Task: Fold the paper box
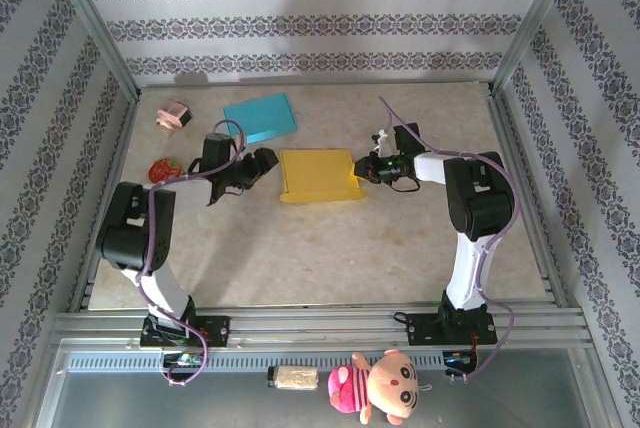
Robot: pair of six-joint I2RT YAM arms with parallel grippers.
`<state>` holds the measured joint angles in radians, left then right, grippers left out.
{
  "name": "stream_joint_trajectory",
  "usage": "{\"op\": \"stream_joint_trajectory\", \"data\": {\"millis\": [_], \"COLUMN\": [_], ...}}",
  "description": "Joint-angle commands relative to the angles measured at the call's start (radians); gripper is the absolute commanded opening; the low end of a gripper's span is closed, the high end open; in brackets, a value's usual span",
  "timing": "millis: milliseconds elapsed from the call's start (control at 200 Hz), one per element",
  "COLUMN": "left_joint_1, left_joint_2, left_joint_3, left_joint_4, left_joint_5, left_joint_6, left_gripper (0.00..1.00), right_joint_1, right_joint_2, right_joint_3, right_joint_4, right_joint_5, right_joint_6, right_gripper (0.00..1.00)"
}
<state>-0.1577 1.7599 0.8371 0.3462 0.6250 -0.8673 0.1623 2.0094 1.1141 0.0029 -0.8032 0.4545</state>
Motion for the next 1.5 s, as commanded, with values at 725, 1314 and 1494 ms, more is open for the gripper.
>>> {"op": "stream_joint_trajectory", "data": {"millis": [725,1314,1494], "left_joint_1": [-0.129,-0.16,-0.165], "left_joint_2": [0.155,0.129,0.169], "left_joint_3": [-0.107,-0.089,-0.107], "left_joint_4": [0.817,0.659,0.68], "left_joint_5": [0.011,-0.019,-0.065], "left_joint_6": [-0.329,-0.312,-0.315], "left_gripper": [0.72,0.95,0.94], "right_joint_1": [-0.022,-0.009,-0.008], "right_joint_2": [0.061,0.067,0.064], "right_joint_3": [-0.022,0.001,0.003], "right_joint_4": [-0.109,-0.13,-0.134], "right_joint_5": [0.012,0.023,0.025], "right_joint_6": [-0.009,-0.021,-0.023], "right_gripper": [0.11,0.12,0.12]}}
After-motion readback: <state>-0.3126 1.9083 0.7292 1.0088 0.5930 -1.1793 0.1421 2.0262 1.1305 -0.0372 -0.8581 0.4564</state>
